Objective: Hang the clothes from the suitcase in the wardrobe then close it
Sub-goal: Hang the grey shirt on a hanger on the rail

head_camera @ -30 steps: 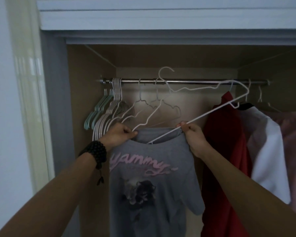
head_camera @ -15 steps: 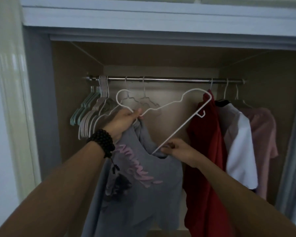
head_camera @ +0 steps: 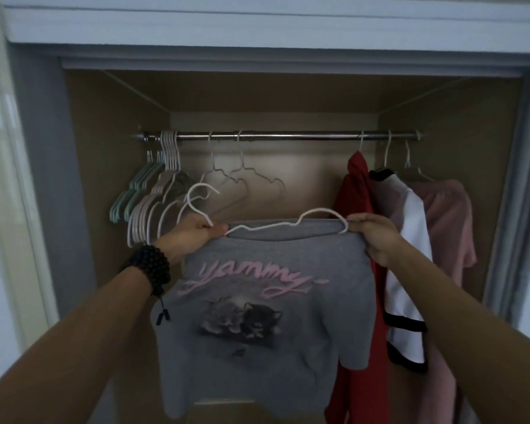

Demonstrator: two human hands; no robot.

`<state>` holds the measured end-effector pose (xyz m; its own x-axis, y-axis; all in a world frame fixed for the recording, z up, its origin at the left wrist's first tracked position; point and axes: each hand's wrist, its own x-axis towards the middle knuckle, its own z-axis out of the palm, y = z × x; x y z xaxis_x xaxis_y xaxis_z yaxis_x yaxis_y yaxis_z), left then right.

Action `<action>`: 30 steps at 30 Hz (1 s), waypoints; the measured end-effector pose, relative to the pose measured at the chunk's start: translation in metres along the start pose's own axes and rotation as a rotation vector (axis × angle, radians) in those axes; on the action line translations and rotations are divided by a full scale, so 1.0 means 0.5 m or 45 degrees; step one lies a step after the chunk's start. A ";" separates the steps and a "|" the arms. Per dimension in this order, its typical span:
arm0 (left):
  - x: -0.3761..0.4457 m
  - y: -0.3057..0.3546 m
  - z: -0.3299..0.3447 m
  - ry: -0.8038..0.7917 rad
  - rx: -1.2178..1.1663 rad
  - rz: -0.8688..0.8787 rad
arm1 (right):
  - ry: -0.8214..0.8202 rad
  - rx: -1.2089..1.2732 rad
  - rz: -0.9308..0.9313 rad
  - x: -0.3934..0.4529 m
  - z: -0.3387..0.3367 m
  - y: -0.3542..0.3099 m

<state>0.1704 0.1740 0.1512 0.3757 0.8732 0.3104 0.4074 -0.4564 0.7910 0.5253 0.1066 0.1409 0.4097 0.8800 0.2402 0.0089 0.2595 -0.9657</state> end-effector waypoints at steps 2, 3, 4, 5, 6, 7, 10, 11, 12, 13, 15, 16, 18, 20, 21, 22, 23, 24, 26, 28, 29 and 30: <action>-0.002 -0.003 0.001 -0.060 0.136 -0.001 | 0.023 -0.118 -0.049 0.000 0.004 -0.006; -0.006 0.004 0.004 -0.106 0.213 -0.004 | 0.050 -0.237 -0.117 0.001 0.012 -0.009; -0.007 0.010 0.010 -0.154 0.282 -0.007 | 0.087 -0.353 -0.198 0.001 0.023 -0.010; -0.006 0.019 0.017 -0.186 0.344 -0.007 | 0.113 -0.459 -0.279 -0.001 0.035 -0.012; -0.007 0.032 0.022 -0.208 0.395 -0.002 | 0.107 -0.544 -0.357 -0.003 0.049 -0.015; -0.006 0.043 0.025 -0.241 0.430 -0.002 | 0.094 -0.612 -0.434 -0.008 0.062 -0.019; -0.014 0.068 0.039 -0.351 0.551 -0.041 | 0.079 -0.686 -0.624 -0.009 0.081 -0.043; -0.018 0.068 0.047 -0.352 0.606 -0.037 | 0.088 -0.673 -0.671 -0.015 0.084 -0.055; -0.022 0.067 0.053 -0.341 0.657 -0.030 | 0.098 -0.651 -0.727 -0.020 0.087 -0.066; -0.024 0.062 0.059 -0.318 0.701 -0.009 | 0.114 -0.634 -0.788 -0.023 0.092 -0.076; -0.014 0.050 0.064 -0.280 0.695 0.040 | 0.121 -0.642 -0.850 -0.021 0.102 -0.081; -0.012 0.051 0.062 -0.265 0.639 0.060 | 0.053 -0.673 -0.813 -0.018 0.105 -0.079; -0.006 0.049 0.050 -0.177 0.460 0.058 | -0.261 -0.705 -0.561 -0.010 0.106 -0.064; -0.007 0.052 0.041 -0.056 0.302 0.052 | -0.420 -0.765 -0.373 -0.008 0.097 -0.046; -0.007 0.054 0.037 -0.007 0.251 0.055 | -0.441 -0.827 -0.377 -0.010 0.092 -0.038; -0.006 0.055 0.034 0.038 0.222 0.052 | -0.420 -0.909 -0.397 -0.016 0.087 -0.031; -0.001 0.053 0.032 0.086 0.197 0.051 | -0.388 -1.009 -0.422 -0.018 0.082 -0.022; 0.003 0.052 0.034 0.132 0.166 0.042 | -0.356 -1.120 -0.459 -0.022 0.073 -0.012; 0.009 0.055 0.038 0.216 0.064 0.020 | -0.322 -1.296 -0.512 -0.032 0.061 0.009; 0.012 0.062 0.044 0.259 0.038 0.027 | -0.328 -1.411 -0.549 -0.036 0.045 0.031; 0.013 0.065 0.047 0.254 0.048 0.037 | -0.319 -1.462 -0.587 -0.035 0.039 0.041; 0.014 0.066 0.049 0.240 0.063 0.041 | -0.283 -1.486 -0.648 -0.028 0.033 0.052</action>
<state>0.2067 0.1607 0.1665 0.2289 0.8724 0.4319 0.4400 -0.4885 0.7535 0.5045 0.1074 0.1140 -0.0338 0.8616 0.5065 0.9512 0.1834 -0.2483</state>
